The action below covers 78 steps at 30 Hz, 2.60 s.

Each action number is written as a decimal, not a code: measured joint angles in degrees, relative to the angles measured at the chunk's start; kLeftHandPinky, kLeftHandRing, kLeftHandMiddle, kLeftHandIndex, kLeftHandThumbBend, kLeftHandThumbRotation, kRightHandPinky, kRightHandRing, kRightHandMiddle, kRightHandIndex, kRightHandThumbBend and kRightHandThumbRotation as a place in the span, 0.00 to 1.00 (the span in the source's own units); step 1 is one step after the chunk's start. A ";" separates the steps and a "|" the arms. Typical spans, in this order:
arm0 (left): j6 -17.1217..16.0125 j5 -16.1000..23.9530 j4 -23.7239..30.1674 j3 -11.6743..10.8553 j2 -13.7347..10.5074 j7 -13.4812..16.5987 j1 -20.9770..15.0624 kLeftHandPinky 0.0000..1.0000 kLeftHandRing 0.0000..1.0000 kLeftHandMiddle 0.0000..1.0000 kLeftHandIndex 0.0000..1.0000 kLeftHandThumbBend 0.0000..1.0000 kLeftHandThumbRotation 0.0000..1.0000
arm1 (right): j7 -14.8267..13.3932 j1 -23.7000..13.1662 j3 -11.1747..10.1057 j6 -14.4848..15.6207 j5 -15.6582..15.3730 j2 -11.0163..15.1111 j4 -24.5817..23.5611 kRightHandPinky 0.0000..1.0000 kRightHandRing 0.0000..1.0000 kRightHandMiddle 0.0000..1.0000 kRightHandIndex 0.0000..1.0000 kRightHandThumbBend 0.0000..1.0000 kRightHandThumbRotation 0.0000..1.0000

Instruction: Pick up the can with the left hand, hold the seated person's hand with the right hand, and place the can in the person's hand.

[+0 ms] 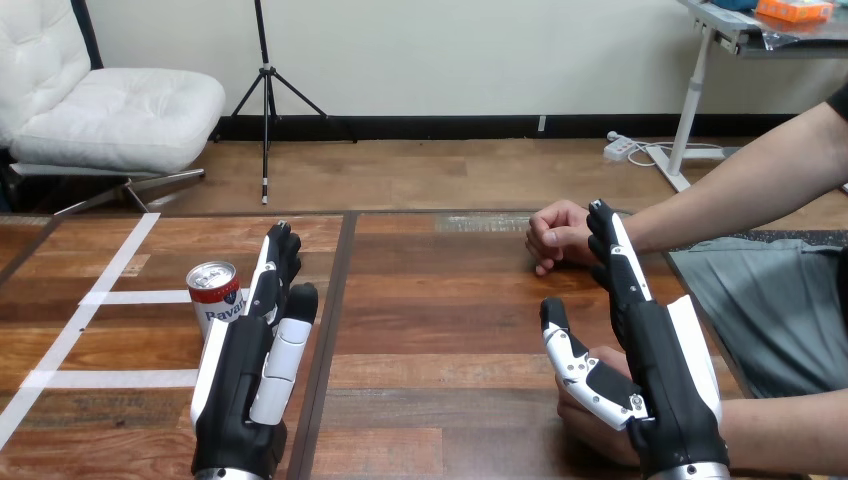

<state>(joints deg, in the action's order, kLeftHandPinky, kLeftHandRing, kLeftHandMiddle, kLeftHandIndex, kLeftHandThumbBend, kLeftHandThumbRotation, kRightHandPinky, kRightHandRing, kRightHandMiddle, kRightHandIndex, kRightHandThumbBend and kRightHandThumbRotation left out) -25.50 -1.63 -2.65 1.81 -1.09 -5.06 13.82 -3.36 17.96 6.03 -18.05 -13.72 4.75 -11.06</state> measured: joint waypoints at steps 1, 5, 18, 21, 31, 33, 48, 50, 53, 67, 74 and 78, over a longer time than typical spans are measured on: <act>0.00 0.00 0.01 0.01 0.00 0.00 0.00 0.94 1.00 1.00 1.00 0.82 0.95 | 0.00 0.00 0.00 0.00 0.00 0.00 0.00 1.00 1.00 1.00 1.00 0.13 0.00; 0.00 -0.01 0.06 0.03 0.00 0.00 0.00 0.94 1.00 1.00 1.00 0.82 0.95 | 0.00 0.00 0.00 0.04 -0.05 0.00 -0.02 1.00 1.00 1.00 1.00 0.13 0.00; 0.00 -0.03 0.30 0.03 -0.01 -0.02 0.00 0.94 1.00 1.00 1.00 0.82 0.95 | 0.01 0.00 0.00 0.46 -0.12 0.01 -0.06 1.00 1.00 1.00 1.00 0.13 0.00; 0.00 -0.05 0.31 0.02 -0.01 -0.05 0.00 0.94 1.00 1.00 1.00 0.81 0.95 | 0.02 0.00 0.00 0.46 -0.05 0.01 -0.06 1.00 1.00 1.00 1.00 0.13 0.00; 0.00 -0.10 0.32 0.02 -0.01 -0.11 0.00 0.94 1.00 1.00 1.00 0.82 0.95 | 0.11 0.00 0.00 0.46 0.09 0.03 -0.06 1.00 1.00 1.00 1.00 0.13 0.00; 0.00 -0.10 0.33 0.02 -0.01 -0.12 0.00 0.94 1.00 1.00 1.00 0.81 0.94 | 0.13 0.00 0.00 0.46 0.10 0.03 -0.06 1.00 1.00 1.00 1.00 0.13 0.00; -5.82 1.34 -0.36 -0.51 0.29 2.01 -0.01 0.94 1.00 1.00 1.00 0.76 0.83 | 0.23 0.00 -0.01 0.46 0.12 0.06 -0.06 1.00 1.00 1.00 1.00 0.13 0.00; -7.07 1.68 -0.44 -0.78 0.62 3.00 -0.05 0.95 1.00 1.00 1.00 0.76 0.80 | 0.32 0.00 -0.03 0.46 0.13 0.07 -0.06 1.00 1.00 1.00 1.00 0.13 0.00; -8.80 2.43 -0.69 -1.37 1.33 4.95 -0.24 0.97 1.00 1.00 1.00 0.77 0.76 | 0.44 0.00 -0.05 0.46 0.18 0.09 -0.06 1.00 1.00 1.00 1.00 0.13 0.00; -14.38 8.73 -3.42 -5.06 1.91 14.52 -1.42 1.00 1.00 1.00 1.00 0.76 0.64 | 0.48 0.00 -0.18 0.46 0.21 0.18 -0.06 1.00 1.00 1.00 1.00 0.13 0.00; -16.58 9.26 -4.06 -6.36 1.75 16.85 -1.51 1.00 1.00 1.00 1.00 0.76 0.59 | 0.57 0.00 -0.17 0.46 0.24 0.16 -0.06 1.00 1.00 1.00 1.00 0.13 0.00; -17.88 9.35 -4.12 -7.00 1.67 17.61 -1.51 1.00 1.00 1.00 1.00 0.76 0.58 | 0.64 0.00 -0.17 0.46 0.24 0.16 -0.06 1.00 1.00 1.00 1.00 0.13 0.00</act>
<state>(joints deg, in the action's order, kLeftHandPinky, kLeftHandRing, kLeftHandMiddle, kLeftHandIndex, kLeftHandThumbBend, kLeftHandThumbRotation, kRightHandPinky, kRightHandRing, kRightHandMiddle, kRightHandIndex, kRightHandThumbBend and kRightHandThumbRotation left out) -43.38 7.71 -6.77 -5.19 0.59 12.55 12.31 -2.72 17.97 5.86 -17.58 -13.48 4.91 -11.13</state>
